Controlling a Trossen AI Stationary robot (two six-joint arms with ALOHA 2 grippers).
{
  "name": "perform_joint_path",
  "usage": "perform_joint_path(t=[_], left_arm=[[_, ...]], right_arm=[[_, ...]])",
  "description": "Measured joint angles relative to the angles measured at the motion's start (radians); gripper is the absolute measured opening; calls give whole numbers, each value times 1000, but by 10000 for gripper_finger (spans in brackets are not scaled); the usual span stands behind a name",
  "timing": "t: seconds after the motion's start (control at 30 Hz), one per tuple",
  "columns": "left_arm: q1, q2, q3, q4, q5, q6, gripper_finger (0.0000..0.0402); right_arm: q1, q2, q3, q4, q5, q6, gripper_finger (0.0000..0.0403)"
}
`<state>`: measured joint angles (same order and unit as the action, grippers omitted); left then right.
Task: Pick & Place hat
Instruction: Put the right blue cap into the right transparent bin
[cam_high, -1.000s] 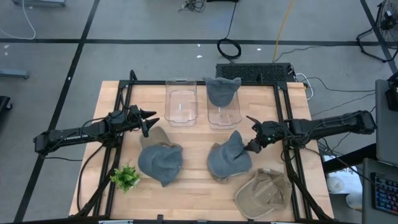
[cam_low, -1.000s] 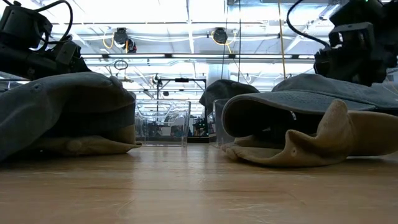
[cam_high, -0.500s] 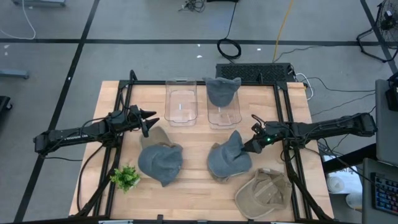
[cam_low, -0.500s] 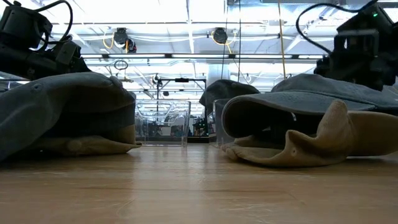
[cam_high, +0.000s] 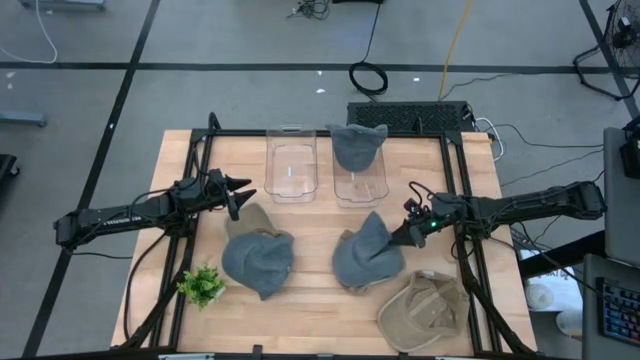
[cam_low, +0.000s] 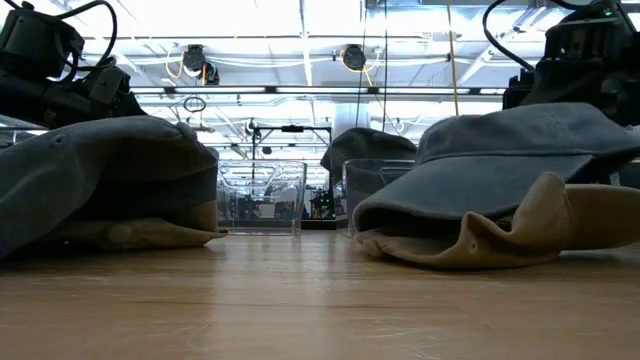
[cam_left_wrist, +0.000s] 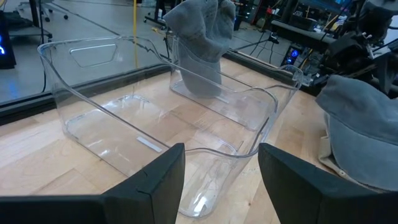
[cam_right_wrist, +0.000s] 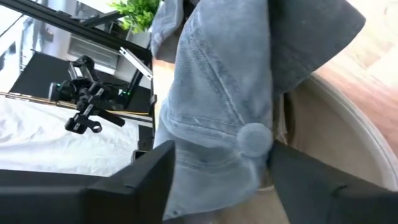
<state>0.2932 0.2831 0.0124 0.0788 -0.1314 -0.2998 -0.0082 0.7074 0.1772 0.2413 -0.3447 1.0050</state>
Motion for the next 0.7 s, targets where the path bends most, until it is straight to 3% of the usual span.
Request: perform_joint_path(t=[0.33, 0.5, 0.7], left_arm=[[0, 0, 0, 0, 0, 0, 214], [0, 0, 0, 0, 0, 0, 214], [0, 0, 0, 0, 0, 0, 214]], right_arm=[[-24, 0, 0, 22, 4, 0, 13], [-28, 0, 0, 31, -27, 5, 3], [-23, 0, 34, 173, -53, 52, 1]])
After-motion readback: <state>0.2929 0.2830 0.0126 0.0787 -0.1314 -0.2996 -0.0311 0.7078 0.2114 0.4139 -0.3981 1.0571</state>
